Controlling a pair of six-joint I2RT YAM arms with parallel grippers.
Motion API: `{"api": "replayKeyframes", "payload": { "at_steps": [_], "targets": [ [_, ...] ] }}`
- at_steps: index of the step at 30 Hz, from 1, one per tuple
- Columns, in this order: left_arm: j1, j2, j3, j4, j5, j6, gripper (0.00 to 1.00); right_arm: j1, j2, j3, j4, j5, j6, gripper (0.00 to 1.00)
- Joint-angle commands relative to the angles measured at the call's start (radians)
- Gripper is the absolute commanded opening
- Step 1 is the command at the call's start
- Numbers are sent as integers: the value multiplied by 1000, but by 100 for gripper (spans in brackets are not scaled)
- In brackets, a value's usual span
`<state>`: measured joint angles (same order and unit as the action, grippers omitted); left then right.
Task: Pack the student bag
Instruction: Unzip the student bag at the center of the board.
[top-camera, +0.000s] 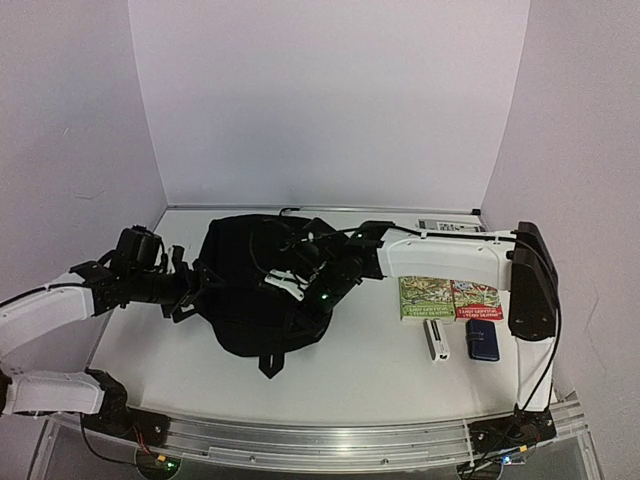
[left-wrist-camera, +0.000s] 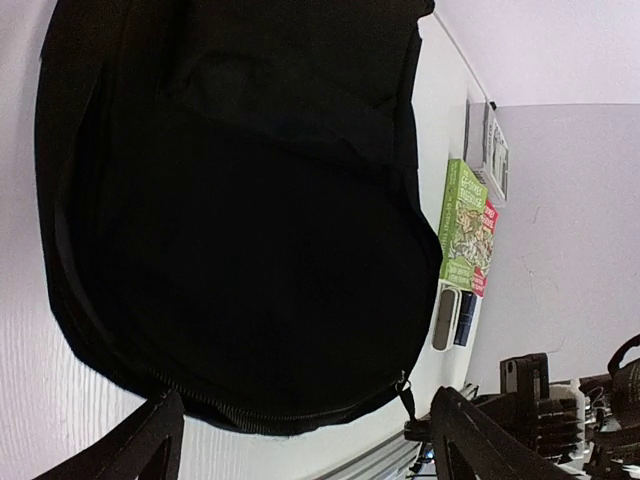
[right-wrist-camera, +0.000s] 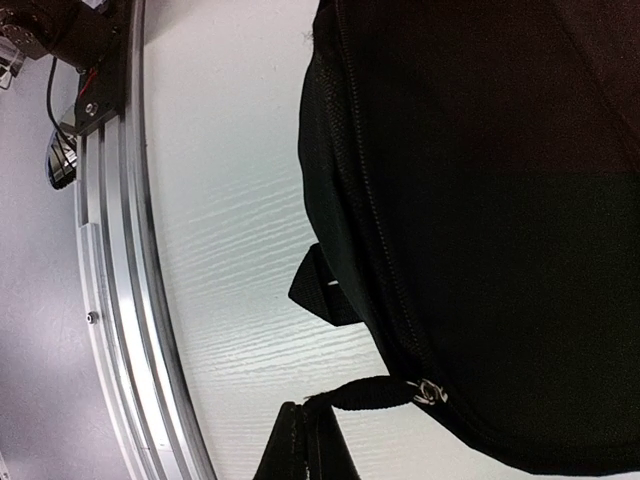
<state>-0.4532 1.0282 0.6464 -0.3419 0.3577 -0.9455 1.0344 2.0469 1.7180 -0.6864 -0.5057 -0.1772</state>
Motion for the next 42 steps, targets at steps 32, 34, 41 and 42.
{"api": "replayKeyframes", "payload": {
  "at_steps": [32, 34, 41, 42],
  "targets": [
    [243, 131, 18, -127, -8, 64, 0, -168, -195, -318, -20, 5, -93, 0],
    [274, 196, 39, -79, 21, 81, 0, -154, -199, -329, -14, -45, -74, 0],
    [306, 412, 184, 39, 132, 138, 12, -22, -212, -315, 6, -91, -40, 0],
    [300, 401, 184, 45, 138, 136, 26, -21, -195, -300, 6, -86, -35, 0]
  ]
}}
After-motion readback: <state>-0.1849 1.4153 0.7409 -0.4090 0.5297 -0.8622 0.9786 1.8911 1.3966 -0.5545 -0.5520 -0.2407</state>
